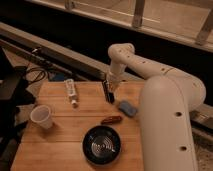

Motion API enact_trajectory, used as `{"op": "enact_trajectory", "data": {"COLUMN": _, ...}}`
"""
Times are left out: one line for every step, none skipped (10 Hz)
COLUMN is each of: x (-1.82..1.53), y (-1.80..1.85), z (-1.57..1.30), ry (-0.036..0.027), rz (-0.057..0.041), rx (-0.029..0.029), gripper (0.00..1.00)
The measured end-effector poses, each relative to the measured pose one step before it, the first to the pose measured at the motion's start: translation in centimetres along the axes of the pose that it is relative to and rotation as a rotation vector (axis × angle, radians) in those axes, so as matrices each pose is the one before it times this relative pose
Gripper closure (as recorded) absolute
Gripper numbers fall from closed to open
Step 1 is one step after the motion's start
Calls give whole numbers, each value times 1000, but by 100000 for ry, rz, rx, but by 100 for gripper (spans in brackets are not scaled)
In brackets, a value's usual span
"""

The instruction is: Knock the eraser over

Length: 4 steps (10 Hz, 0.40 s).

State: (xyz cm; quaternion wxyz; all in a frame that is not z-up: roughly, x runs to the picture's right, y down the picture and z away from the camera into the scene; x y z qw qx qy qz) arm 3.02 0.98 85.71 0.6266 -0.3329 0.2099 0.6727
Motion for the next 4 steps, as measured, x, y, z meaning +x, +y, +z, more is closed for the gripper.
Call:
{"op": "enact_trajectory", "data": {"x": 38, "y": -260, "z": -25, "ry": 198, "rz": -71, "rx": -113, "gripper": 91}}
{"op": "enact_trajectory", "data": {"x": 73, "y": 95, "z": 33, "ry": 157, "rz": -524, "rx": 305, "gripper": 91}}
{"op": "enact_trajectory", "data": {"x": 51, "y": 623, "z": 26, "ry": 65, "rz": -890, "rx": 129, "gripper": 91}}
{"op": "enact_trajectory", "data": {"x": 24, "y": 520, "z": 22, "ry": -2, "rz": -269, "rx": 424, "gripper": 91}}
